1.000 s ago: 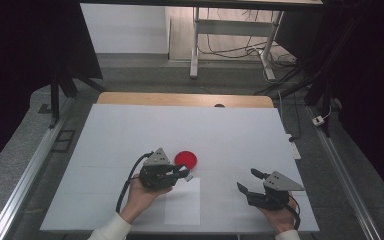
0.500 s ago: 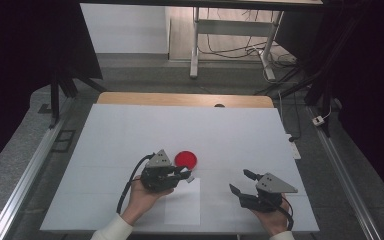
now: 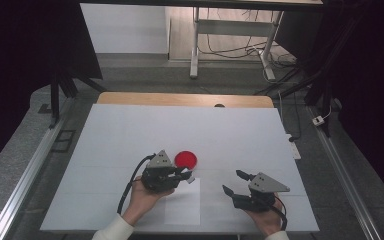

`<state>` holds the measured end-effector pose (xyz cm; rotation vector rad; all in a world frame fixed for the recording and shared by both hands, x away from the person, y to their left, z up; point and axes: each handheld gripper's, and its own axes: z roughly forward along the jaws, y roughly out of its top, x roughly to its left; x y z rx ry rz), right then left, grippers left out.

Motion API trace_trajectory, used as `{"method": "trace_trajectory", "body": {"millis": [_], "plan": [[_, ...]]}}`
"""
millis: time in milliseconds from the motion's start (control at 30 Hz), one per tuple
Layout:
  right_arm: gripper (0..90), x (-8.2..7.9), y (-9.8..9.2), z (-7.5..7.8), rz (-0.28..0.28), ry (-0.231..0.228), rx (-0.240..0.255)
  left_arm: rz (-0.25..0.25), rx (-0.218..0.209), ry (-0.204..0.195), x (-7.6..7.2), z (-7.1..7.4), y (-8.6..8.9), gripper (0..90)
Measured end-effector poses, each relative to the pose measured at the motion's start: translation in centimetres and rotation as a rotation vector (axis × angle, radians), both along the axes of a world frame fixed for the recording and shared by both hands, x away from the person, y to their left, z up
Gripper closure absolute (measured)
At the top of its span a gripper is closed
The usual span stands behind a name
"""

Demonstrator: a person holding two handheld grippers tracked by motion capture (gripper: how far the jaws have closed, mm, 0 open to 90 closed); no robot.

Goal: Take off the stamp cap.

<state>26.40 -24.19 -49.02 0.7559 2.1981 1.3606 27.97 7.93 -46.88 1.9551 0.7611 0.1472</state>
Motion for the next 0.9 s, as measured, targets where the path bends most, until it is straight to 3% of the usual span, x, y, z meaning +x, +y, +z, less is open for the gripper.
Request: {"method": "trace_trajectory", "body": {"millis": [167,367,900], "plan": [[29.5,0.4,1.2,0.7,0.018,-0.006,-0.021,0.001,-0.002,0.000,0.0,0.0,0.0,74.9],[29.9,1.0,3.0,1.1,0.045,-0.010,-0.012,0.000,-0.003,0.001,0.0,0.0,0.0,74.9],[30.2,1.1,7.4,0.0,0.124,0.010,-0.018,0.002,0.000,0.004,0.1,-0.2,-0.1,74.9]]}}
